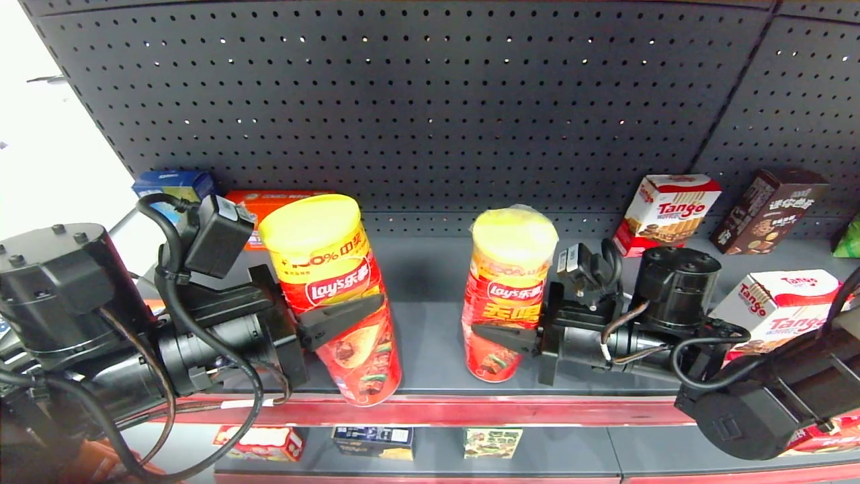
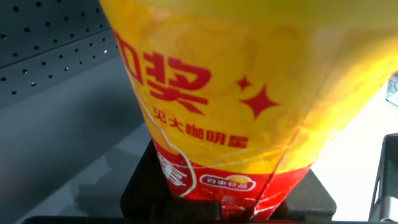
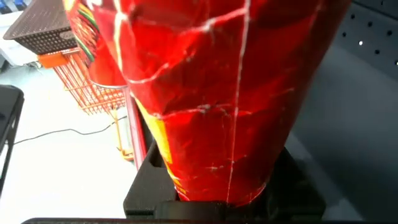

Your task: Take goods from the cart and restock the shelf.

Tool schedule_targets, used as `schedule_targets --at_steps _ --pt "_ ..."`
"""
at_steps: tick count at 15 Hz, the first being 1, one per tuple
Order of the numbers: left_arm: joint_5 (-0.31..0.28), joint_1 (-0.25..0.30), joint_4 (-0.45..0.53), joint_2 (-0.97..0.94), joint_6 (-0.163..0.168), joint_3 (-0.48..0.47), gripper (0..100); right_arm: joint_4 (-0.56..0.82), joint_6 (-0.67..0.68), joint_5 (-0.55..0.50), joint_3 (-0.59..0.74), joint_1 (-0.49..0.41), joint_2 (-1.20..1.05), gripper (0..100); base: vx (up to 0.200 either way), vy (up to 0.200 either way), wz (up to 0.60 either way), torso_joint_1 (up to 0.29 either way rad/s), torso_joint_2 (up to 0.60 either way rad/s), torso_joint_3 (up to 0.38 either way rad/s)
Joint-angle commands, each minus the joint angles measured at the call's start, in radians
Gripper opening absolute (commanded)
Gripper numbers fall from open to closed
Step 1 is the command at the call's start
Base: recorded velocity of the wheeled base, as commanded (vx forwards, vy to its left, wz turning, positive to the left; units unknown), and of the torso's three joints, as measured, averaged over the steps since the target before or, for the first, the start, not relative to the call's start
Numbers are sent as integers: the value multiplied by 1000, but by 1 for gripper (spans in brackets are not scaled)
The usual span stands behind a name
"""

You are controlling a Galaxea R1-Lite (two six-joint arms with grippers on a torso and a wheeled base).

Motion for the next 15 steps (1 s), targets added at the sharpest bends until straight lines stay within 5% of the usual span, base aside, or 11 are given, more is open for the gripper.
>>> schedule_targets --at_steps 1,9,10,15 --pt "0 0 0 4 0 0 0 -10 -1 4 -2 -3 35 0 0 0 0 0 0 0" --pt "0 0 0 10 0 0 0 -34 -2 6 -2 -13 61 0 0 0 0 0 0 0" --pt "0 0 0 10 0 1 0 -36 -2 3 0 -13 60 100 0 0 0 0 0 0" --pt "0 0 0 10 1 3 0 -40 -7 -3 30 -17 21 100 0 0 0 0 0 0"
